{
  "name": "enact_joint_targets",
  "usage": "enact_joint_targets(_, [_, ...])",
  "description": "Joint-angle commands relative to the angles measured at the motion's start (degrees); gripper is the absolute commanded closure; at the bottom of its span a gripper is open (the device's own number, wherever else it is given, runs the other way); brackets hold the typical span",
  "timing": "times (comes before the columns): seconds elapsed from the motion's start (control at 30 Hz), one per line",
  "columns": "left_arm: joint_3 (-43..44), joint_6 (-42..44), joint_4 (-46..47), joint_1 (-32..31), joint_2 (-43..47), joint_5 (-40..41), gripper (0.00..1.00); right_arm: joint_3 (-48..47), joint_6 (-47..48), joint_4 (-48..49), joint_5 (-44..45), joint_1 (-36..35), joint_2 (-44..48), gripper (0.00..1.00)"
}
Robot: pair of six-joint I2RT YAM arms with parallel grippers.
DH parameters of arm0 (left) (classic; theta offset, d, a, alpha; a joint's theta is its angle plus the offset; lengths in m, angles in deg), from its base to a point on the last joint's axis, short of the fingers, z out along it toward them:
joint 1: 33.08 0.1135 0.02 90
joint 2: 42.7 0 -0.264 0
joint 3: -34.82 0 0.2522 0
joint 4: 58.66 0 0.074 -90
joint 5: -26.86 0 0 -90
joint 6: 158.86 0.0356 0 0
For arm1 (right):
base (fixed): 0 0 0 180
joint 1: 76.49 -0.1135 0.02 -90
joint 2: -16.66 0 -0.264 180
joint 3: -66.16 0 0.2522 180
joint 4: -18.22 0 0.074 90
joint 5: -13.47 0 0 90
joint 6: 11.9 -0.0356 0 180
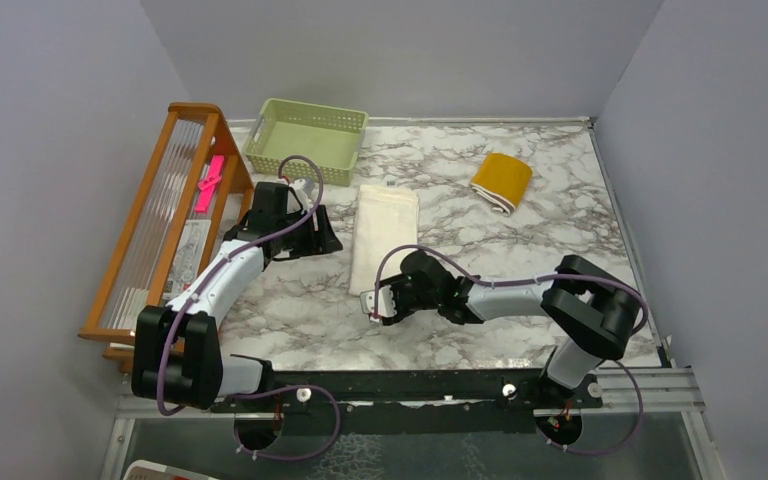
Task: Roll the towels
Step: Roll the towel at the center of the board.
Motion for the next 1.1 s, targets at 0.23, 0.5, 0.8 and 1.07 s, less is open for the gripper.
enact_joint_targets(0.23, [-0.04, 1.13, -0.53, 0.88, -0.91, -2.23, 0.38, -2.33, -1.56, 2.06, 4.88, -0.39, -6.34, 0.61])
enact_joint_targets(0.5, [0.17, 1.31, -0.57, 1.01, -1.24, -2.31, 0.38, -6.68, -10.19, -8.59, 5.03, -0.41, -7.89, 0.99])
enact_joint_targets(0.8, [-0.46, -0.06, 0.33, 1.10, -0.04, -6.49, 0.38, -11.09, -37.90, -13.52, -7.66, 0.03, -3.93, 0.99])
enact_joint_targets(1.07, [-4.12, -3.68, 4.39, 1.10, 4.09, -12.52, 0.38, -15.58, -53.83, -15.48, -21.43, 5.82, -4.02, 0.99])
